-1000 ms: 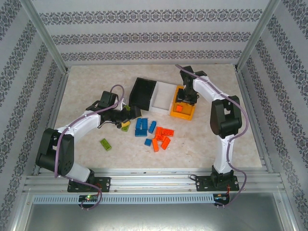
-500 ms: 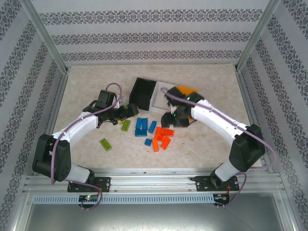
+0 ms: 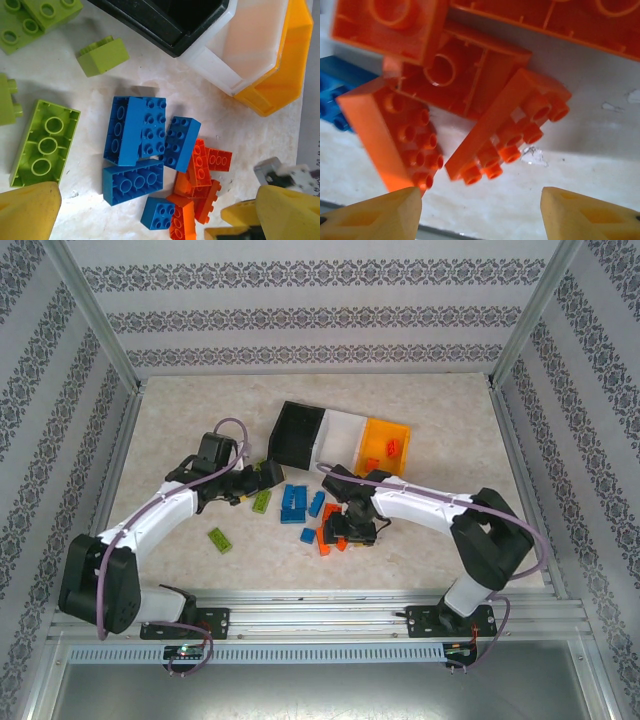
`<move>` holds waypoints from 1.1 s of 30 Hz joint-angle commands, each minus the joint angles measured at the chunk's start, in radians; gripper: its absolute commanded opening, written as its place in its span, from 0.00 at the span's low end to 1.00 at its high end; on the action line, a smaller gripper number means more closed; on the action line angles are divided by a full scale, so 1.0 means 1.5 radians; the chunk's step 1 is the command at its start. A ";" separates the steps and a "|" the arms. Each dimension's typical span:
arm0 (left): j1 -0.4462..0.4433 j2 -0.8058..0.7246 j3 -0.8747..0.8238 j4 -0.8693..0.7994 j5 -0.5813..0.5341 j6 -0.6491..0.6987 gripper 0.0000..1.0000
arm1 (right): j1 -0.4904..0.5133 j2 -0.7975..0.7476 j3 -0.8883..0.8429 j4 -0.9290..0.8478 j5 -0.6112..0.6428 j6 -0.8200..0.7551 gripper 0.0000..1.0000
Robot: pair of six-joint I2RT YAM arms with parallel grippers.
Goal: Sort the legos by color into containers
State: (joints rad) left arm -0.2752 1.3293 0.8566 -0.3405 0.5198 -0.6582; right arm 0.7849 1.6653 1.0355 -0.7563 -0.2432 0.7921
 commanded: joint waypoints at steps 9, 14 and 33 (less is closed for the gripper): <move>-0.005 -0.038 -0.015 -0.063 -0.021 0.027 1.00 | -0.017 0.043 -0.038 0.027 0.011 0.023 0.59; -0.004 -0.032 -0.020 -0.054 -0.020 0.023 1.00 | -0.040 0.026 -0.068 0.037 0.032 0.034 0.54; -0.004 0.001 -0.004 -0.034 -0.011 0.018 1.00 | -0.057 -0.146 -0.079 -0.078 0.068 0.036 0.29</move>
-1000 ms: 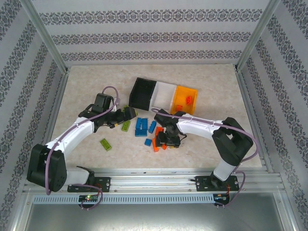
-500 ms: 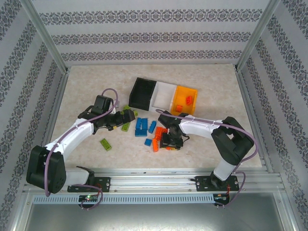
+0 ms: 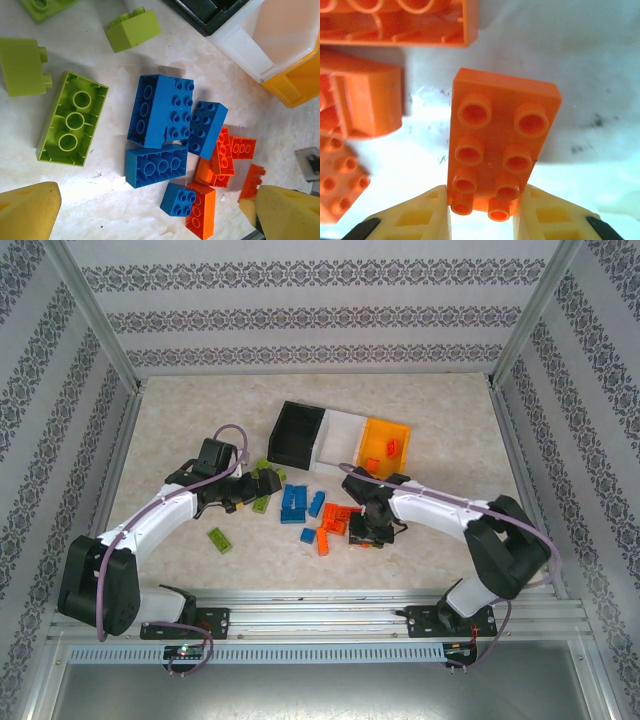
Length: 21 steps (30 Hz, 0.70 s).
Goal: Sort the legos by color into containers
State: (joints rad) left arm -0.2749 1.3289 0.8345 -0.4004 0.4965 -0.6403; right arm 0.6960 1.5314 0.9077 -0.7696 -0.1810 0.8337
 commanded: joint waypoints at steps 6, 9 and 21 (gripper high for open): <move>-0.005 0.015 0.010 0.030 0.014 -0.006 1.00 | -0.031 -0.160 0.090 -0.178 0.070 -0.004 0.29; -0.005 0.028 0.010 0.045 0.021 -0.011 1.00 | -0.095 -0.159 0.140 -0.179 0.072 -0.039 0.29; -0.006 0.055 0.056 0.006 0.033 0.015 1.00 | -0.235 0.184 0.384 -0.129 0.069 -0.215 0.29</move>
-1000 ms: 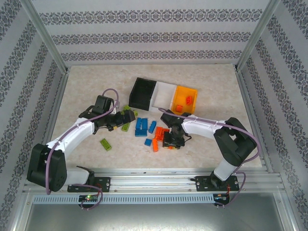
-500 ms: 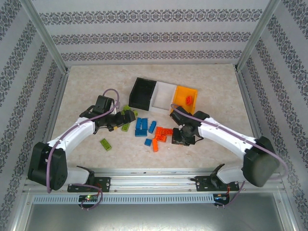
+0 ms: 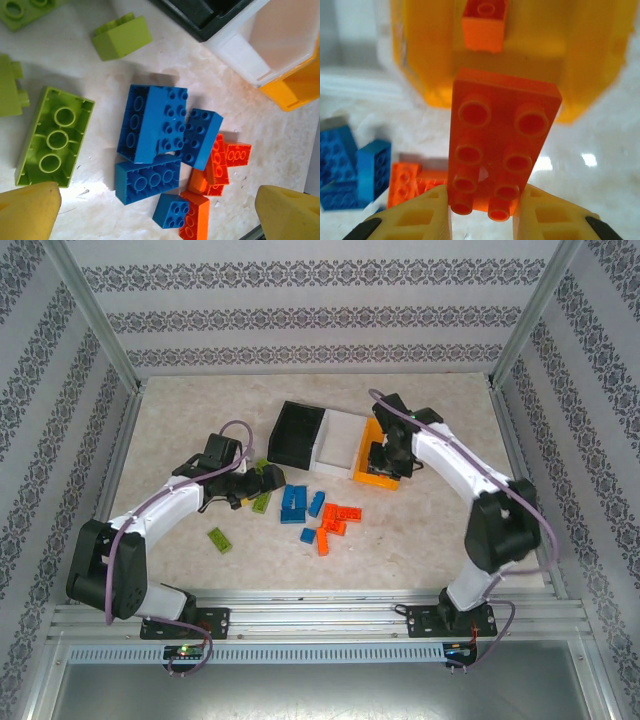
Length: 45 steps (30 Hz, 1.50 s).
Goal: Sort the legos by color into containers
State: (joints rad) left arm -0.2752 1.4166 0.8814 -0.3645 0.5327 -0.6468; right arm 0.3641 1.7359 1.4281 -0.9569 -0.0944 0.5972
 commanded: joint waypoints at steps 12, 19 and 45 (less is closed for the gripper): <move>-0.003 -0.042 -0.009 -0.045 -0.003 0.026 1.00 | -0.039 0.155 0.132 -0.021 0.024 -0.089 0.51; -0.003 -0.019 0.007 -0.028 0.004 0.020 1.00 | -0.013 0.072 0.163 -0.072 0.050 -0.097 0.54; 0.019 -0.048 -0.015 -0.066 -0.042 0.032 1.00 | 0.409 0.085 -0.069 0.006 -0.005 0.057 0.55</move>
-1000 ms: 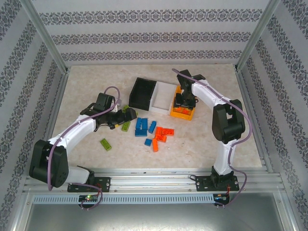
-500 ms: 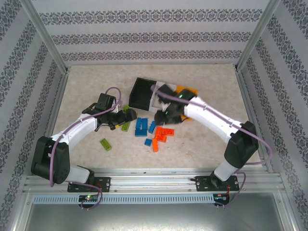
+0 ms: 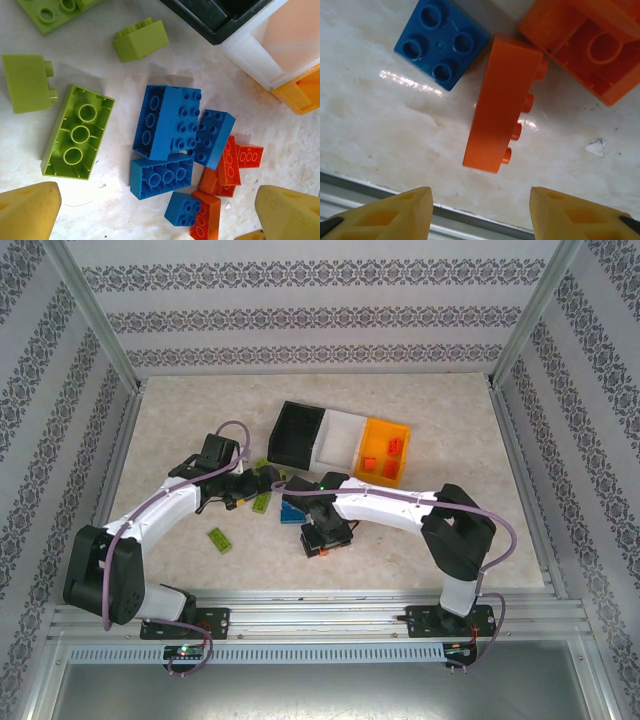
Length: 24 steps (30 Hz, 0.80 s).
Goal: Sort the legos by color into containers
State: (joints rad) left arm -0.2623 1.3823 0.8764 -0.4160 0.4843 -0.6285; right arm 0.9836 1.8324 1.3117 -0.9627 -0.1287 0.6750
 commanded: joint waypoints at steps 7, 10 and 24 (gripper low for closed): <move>0.026 -0.041 -0.024 -0.038 -0.005 0.021 1.00 | -0.012 0.056 0.012 0.022 0.018 -0.001 0.48; 0.029 -0.043 -0.026 -0.038 -0.004 0.021 1.00 | -0.018 0.055 0.004 0.024 0.021 0.000 0.43; 0.033 -0.020 -0.017 -0.010 0.006 0.012 1.00 | -0.027 -0.059 -0.036 -0.030 0.045 0.038 0.24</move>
State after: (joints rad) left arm -0.2256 1.3437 0.8471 -0.4408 0.4870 -0.6140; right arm 0.9508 1.8328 1.2591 -0.9379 -0.1036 0.7017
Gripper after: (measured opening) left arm 0.999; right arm 0.259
